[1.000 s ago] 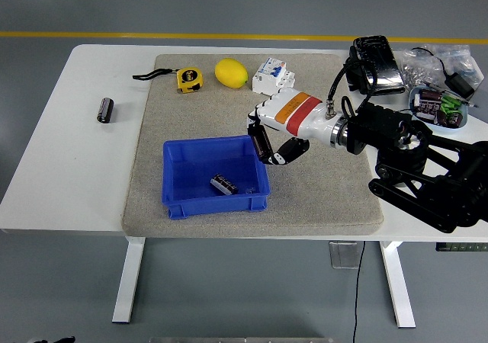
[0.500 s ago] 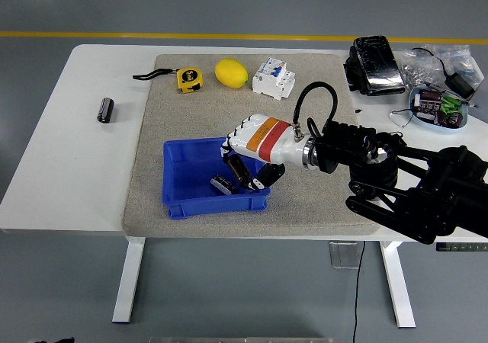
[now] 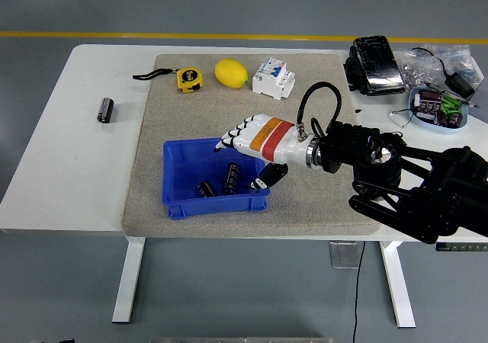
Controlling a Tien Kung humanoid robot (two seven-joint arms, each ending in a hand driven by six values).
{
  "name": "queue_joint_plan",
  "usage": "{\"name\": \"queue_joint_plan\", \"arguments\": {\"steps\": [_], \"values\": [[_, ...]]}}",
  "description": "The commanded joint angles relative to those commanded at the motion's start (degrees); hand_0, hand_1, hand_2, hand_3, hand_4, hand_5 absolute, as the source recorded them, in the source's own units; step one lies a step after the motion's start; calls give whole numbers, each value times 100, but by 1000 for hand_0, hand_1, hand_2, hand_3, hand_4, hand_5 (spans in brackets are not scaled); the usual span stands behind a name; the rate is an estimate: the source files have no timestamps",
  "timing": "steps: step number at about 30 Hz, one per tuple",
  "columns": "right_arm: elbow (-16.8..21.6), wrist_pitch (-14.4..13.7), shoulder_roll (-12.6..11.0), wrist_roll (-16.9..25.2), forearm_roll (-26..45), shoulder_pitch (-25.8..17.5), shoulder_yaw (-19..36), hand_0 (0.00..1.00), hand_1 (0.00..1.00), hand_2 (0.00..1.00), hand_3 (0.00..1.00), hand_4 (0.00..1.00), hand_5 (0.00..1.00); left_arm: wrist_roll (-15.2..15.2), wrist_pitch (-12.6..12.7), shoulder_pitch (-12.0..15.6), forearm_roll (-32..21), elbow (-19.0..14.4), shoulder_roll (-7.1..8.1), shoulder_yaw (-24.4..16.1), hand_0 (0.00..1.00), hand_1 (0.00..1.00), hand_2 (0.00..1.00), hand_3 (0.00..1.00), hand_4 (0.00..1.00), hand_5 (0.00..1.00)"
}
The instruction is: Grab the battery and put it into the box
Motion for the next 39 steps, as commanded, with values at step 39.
{"name": "queue_joint_plan", "arguments": {"steps": [39], "values": [[655,-1016,-1170,215,2379,-743,2136,740,747,808,828,893,301,-281,466,-319,-1132,237,-24,608,772,765,807,613,630,488]]}}
